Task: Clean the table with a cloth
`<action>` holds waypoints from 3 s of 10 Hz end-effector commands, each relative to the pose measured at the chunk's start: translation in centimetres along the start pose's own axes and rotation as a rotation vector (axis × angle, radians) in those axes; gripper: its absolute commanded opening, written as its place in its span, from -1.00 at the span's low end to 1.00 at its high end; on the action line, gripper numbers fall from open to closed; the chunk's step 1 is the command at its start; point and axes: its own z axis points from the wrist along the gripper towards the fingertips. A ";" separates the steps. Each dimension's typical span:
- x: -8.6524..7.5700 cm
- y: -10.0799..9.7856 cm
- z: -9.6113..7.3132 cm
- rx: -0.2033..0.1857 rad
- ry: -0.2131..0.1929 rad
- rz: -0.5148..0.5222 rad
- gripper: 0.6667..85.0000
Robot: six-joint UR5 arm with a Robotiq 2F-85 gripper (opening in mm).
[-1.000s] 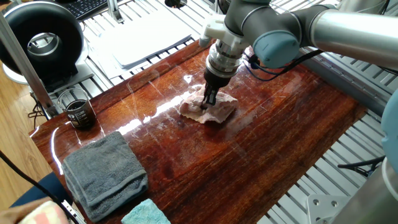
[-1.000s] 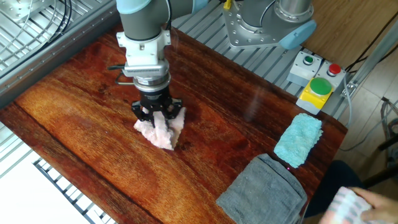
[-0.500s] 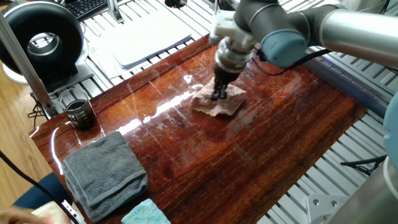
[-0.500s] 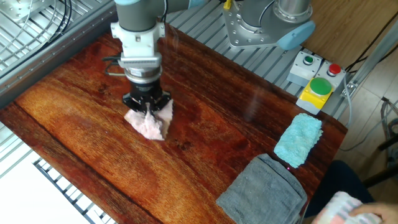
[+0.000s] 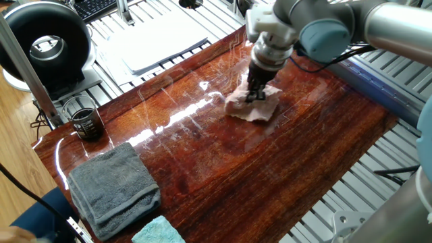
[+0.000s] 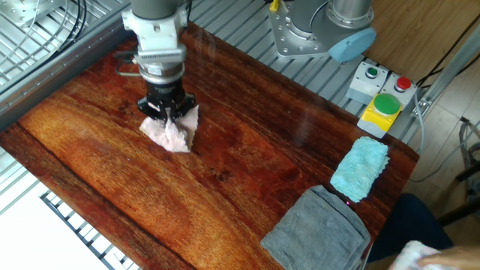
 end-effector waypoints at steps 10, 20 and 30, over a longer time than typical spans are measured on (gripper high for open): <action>-4.2 9.2 1.3 -0.125 0.007 0.407 -0.99; -11.1 15.0 -2.7 -0.194 0.125 0.744 -0.99; -4.8 7.9 -7.1 -0.036 0.290 0.536 -0.99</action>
